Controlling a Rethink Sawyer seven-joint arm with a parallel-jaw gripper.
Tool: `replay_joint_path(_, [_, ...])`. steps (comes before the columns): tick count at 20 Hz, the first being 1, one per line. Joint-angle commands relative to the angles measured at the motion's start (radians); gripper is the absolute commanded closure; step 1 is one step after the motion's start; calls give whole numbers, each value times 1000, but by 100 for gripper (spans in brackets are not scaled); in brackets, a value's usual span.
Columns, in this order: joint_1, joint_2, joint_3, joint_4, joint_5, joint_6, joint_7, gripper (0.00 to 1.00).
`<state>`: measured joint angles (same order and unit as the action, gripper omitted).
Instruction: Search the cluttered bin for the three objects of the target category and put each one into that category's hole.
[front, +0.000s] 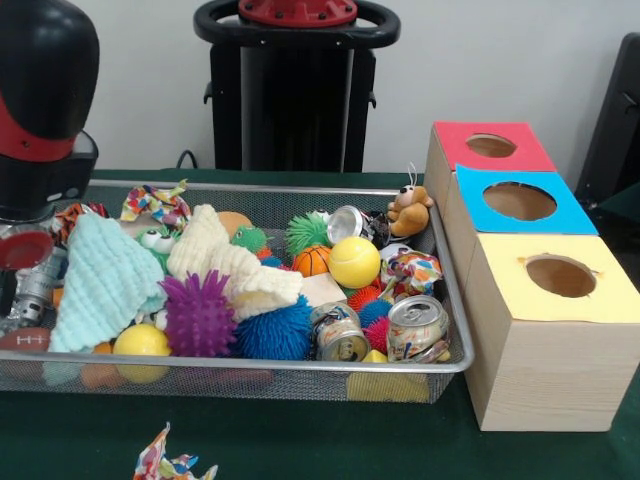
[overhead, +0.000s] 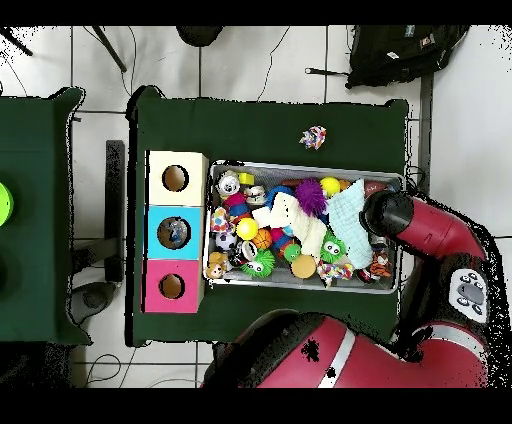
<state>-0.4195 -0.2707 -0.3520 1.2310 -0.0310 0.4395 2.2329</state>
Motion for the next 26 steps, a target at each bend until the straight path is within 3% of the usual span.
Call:
replay_joint_path(1, [4,68,26,-31,25,-90,168,0])
replay_joint_path(11, [-51,81,112,-41,39,-79,86,0])
replay_joint_path(19, [-89,56,169,-4,23,-60,25,0])
replay_joint_path(26, [-133,34,226,15,10,51,-47,0])
